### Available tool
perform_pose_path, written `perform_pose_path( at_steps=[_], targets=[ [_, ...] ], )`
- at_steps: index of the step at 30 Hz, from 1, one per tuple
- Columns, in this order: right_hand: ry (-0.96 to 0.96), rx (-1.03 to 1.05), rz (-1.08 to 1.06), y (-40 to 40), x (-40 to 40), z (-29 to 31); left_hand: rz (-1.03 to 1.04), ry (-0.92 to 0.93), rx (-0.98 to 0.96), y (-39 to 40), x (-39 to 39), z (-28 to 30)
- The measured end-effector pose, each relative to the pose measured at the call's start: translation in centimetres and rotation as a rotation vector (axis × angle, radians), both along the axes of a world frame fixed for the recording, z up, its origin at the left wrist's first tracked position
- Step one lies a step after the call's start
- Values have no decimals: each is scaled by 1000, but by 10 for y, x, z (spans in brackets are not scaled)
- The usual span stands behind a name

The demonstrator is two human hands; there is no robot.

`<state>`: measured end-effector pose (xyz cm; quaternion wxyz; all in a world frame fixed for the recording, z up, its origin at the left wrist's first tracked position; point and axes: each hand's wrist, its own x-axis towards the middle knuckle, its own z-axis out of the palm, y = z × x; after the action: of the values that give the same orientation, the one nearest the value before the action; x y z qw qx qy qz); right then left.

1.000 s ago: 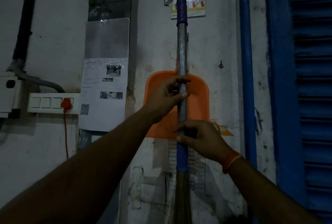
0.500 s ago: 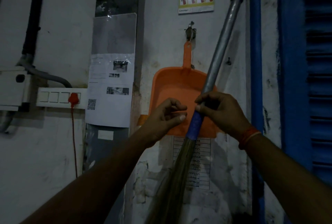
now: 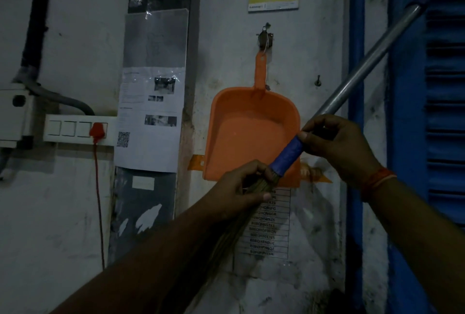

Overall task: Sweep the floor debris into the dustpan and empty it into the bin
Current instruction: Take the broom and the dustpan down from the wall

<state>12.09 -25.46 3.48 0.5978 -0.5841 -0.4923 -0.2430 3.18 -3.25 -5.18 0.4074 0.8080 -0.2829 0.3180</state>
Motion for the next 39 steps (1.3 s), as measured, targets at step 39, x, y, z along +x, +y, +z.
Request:
perform_pose_path(
  at_steps=[39],
  targets=[
    [-18, -589, 276, 16, -27, -51, 173, -289, -308, 38, -75, -1]
  ],
)
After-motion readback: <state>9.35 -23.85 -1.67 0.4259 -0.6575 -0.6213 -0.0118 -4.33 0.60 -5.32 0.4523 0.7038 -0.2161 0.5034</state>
